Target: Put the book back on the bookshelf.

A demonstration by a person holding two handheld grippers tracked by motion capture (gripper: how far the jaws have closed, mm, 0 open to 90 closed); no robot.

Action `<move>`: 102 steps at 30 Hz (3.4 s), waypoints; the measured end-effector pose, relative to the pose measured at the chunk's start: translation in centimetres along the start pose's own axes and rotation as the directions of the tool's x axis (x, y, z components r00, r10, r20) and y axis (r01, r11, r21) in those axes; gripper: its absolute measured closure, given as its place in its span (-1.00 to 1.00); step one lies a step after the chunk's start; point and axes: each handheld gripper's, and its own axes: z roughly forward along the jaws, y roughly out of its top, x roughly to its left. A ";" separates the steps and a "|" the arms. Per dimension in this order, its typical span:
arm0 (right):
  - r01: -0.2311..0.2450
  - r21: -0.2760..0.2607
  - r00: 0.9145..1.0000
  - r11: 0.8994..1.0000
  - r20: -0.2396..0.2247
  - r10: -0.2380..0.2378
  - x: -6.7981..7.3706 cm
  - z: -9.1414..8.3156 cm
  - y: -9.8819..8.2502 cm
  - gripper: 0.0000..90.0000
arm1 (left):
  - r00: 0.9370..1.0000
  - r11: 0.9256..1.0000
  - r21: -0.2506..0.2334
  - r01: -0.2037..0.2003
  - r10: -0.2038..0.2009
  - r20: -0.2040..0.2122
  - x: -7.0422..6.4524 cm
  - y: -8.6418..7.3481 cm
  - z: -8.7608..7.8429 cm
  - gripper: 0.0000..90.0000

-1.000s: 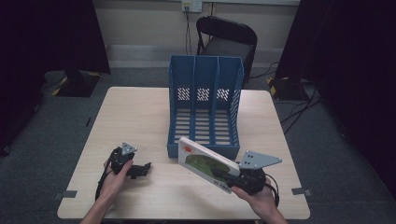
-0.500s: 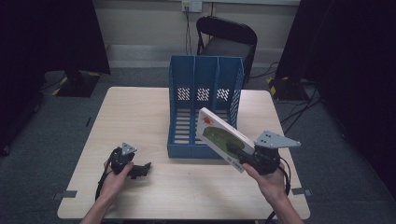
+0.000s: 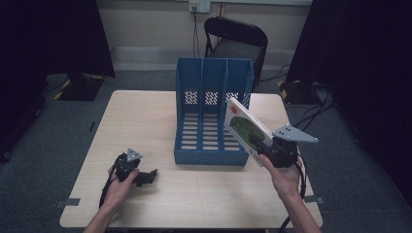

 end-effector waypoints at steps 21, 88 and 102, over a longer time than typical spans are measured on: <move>-0.103 -0.002 0.973 0.995 0.206 0.101 -0.3 7.0 1.3 0.70 | 1.000 1.000 0.003 -0.020 0.020 0.012 -0.1 0.0 0.0 -1.00; -0.147 0.188 0.969 0.971 0.226 0.103 -1.7 13.6 -4.6 0.62 | 1.000 1.000 -0.001 -0.015 0.015 0.018 -0.3 0.0 -0.1 -1.00; -0.145 0.162 0.973 0.976 0.202 0.111 -1.4 13.4 -5.1 0.45 | 1.000 1.000 -0.002 -0.017 0.017 0.020 -0.3 0.0 0.0 -1.00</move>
